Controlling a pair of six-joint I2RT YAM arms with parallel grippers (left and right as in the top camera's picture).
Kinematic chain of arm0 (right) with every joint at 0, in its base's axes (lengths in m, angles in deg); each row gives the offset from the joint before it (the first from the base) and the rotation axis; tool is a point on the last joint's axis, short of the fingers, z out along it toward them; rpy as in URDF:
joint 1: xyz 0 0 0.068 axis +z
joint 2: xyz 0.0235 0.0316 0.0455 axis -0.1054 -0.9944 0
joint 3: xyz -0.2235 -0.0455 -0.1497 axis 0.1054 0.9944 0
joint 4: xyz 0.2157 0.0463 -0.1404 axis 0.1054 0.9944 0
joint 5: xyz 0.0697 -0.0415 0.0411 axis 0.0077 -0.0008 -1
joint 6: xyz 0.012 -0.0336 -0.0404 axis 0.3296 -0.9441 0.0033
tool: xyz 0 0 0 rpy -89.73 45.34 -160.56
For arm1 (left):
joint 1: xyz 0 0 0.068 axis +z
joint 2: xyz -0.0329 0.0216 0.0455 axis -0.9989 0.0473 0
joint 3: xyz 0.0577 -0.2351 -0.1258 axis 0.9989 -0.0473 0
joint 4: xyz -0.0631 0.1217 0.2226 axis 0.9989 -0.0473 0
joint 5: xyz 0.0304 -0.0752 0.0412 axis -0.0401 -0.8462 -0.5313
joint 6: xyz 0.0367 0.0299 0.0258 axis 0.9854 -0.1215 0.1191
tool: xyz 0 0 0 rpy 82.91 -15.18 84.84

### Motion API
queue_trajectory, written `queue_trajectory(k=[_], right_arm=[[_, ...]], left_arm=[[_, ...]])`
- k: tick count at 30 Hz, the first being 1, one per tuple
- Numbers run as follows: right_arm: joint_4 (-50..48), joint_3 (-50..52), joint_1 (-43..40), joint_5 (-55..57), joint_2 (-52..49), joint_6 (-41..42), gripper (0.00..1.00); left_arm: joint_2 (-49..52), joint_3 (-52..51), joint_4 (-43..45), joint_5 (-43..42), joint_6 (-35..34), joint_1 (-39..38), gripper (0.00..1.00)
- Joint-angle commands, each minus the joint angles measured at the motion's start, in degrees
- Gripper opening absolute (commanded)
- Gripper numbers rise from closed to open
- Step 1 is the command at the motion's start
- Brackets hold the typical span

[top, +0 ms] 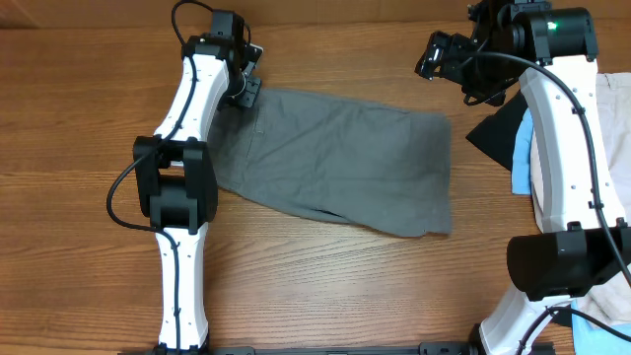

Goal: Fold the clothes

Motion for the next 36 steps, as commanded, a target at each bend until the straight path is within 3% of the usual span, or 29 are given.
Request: queue_trajectory(k=[1, 17, 23, 32, 36], right_arm=[[-0.1, -0.3, -0.2, -0.3, 0.3, -0.4, 1.00], [-0.1, -0.3, -0.2, -0.3, 0.3, -0.4, 1.00], [-0.1, -0.3, -0.2, -0.3, 0.3, -0.4, 1.00], [-4.2, -0.3, -0.2, 0.3, 0.4, -0.4, 1.00], [0.1, -0.3, -0.4, 4.9, 0.4, -0.8, 1.00]], left_arm=[[-1.3, 0.2, -0.6, -1.0, -0.4, -0.1, 0.04], [-12.9, 0.5, -8.6, -3.7, -9.7, -0.1, 0.04], [-14.3, 0.5, -14.5, -9.0, -9.7, -0.1, 0.04], [-14.3, 0.5, -19.1, -10.1, -9.7, -0.1, 0.04], [-14.4, 0.5, -19.5, -10.1, -9.8, 0.3, 0.04]])
